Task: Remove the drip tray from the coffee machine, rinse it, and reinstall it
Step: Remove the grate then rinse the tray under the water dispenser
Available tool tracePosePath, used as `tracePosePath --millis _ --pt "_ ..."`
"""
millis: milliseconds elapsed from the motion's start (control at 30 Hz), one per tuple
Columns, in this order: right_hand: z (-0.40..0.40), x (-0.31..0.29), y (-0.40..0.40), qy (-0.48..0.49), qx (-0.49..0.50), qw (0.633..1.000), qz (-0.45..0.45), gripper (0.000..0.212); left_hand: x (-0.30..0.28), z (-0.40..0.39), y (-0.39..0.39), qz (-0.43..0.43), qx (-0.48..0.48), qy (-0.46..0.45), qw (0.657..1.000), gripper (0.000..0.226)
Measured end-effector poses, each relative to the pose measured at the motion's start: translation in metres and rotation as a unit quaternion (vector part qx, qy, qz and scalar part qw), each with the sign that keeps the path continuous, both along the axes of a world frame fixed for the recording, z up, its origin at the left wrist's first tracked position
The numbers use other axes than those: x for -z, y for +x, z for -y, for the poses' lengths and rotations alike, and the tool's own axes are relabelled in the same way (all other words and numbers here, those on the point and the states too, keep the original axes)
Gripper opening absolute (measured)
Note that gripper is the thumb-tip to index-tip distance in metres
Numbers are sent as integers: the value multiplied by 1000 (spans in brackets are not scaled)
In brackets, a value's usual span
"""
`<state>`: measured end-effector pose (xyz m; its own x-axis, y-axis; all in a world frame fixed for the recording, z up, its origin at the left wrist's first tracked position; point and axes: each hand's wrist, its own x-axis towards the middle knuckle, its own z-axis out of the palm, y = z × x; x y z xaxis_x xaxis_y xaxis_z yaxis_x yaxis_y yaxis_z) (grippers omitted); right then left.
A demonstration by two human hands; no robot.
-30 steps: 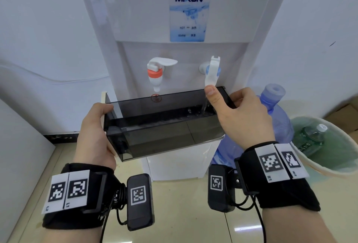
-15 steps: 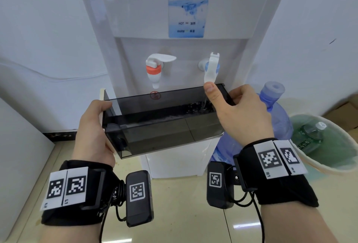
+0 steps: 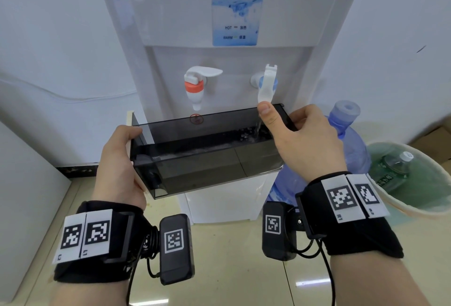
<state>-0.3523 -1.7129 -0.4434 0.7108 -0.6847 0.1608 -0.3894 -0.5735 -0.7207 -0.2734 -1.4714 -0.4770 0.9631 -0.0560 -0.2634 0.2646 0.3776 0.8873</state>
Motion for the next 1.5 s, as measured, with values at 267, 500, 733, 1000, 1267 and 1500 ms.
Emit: tracePosePath --millis 267,500,733,1000,1267,1500 --pt "1 0 -1 8 2 1000 2 81 1 1 1 2 -3 2 1000 22" --pt "1 1 -2 12 -3 1000 -2 80 4 1 0 5 -13 5 1000 19" --pt "-2 1 0 16 -8 1000 -5 79 3 -3 -2 3 -6 2 1000 28" --pt "-3 4 -3 17 -12 1000 -10 80 4 -5 -5 1 -13 6 1000 30" --pt "-9 7 -2 13 -16 1000 -16 82 6 -12 -9 -7 -17 7 1000 33" --pt "-12 9 -4 18 -18 999 -21 83 9 -16 -10 -16 -21 12 1000 23"
